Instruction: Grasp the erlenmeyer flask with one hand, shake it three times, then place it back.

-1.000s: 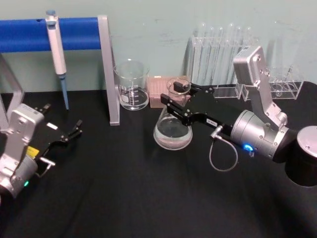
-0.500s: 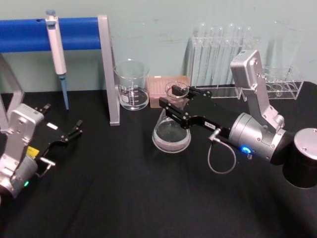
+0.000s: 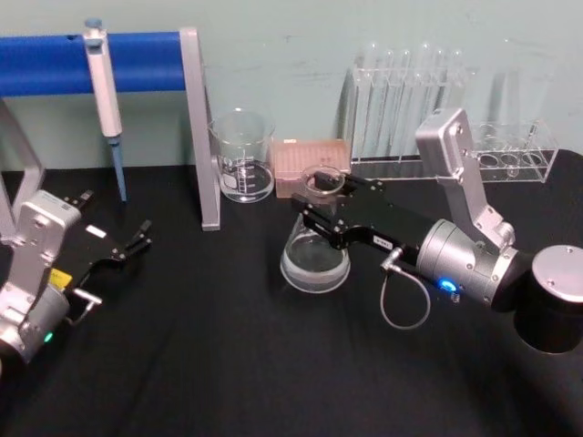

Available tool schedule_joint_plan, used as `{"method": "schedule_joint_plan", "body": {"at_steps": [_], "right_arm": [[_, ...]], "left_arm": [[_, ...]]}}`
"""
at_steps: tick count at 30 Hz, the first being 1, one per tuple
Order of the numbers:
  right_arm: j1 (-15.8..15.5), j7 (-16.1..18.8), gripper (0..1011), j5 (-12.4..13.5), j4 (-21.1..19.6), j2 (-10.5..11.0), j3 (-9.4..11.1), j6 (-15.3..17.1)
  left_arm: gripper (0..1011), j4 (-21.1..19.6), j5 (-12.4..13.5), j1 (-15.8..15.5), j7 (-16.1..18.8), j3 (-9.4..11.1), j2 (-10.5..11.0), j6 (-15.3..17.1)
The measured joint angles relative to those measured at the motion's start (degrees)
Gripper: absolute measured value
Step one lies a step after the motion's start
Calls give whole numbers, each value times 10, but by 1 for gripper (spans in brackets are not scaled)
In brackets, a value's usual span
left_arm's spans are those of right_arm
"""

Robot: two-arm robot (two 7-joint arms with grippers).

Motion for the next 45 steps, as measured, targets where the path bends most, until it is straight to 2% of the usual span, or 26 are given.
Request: {"method": "schedule_joint_plan", "body": {"at_steps": [21, 45], "right_arm": [[-1, 7, 451, -11, 37, -6, -10, -11], [-2, 7, 451, -16, 56, -15, -10, -9]], "left_arm": [[1001, 0, 0, 0, 0, 0, 0, 0], [1001, 0, 0, 0, 0, 0, 0, 0]]}}
